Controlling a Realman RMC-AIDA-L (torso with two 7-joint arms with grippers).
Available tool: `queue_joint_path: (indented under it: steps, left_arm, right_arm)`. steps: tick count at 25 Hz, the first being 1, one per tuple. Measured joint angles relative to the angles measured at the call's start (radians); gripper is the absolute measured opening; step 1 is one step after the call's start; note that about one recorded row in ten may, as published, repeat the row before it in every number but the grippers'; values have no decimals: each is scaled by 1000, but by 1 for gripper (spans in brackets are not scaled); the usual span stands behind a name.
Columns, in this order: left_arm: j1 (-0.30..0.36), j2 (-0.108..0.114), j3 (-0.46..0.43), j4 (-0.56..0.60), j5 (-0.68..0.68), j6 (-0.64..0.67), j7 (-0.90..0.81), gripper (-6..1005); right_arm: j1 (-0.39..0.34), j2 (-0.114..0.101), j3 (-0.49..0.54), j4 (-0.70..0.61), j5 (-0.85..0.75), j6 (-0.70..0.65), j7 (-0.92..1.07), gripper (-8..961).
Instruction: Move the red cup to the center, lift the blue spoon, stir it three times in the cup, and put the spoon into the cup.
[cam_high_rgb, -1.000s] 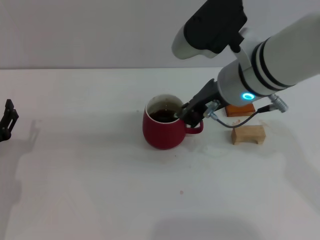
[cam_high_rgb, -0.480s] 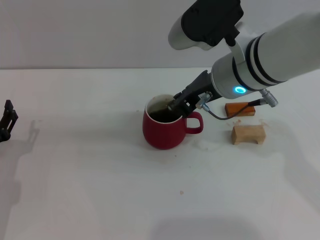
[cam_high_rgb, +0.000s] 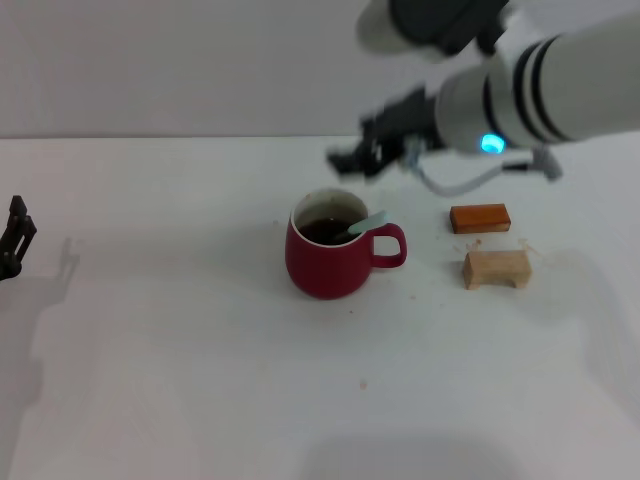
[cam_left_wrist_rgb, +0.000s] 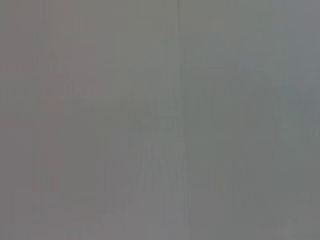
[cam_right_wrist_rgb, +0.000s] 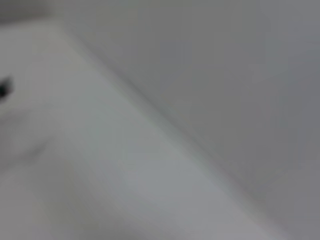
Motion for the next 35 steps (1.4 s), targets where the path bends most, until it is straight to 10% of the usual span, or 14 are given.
queue_joint_path:
  steps: [7, 13, 20, 35]
  left_arm:
    - [-2, 1, -8, 0, -1, 0, 0, 846]
    - [2, 2, -17, 0, -2, -1, 0, 846]
    - [3, 4, -29, 0, -2, 0, 0, 846]
    - [12, 2, -37, 0, -2, 22, -27, 846]
  right_arm:
    - [-245, 1, -89, 66, -149, -559, -3, 550]
    - [-569, 4, -213, -66, -189, -1376, -3, 577]
    - [-730, 8, -238, -307, 43, -1773, 4, 609]
    - [-673, 9, -353, -830, 326, -2290, 159, 776]
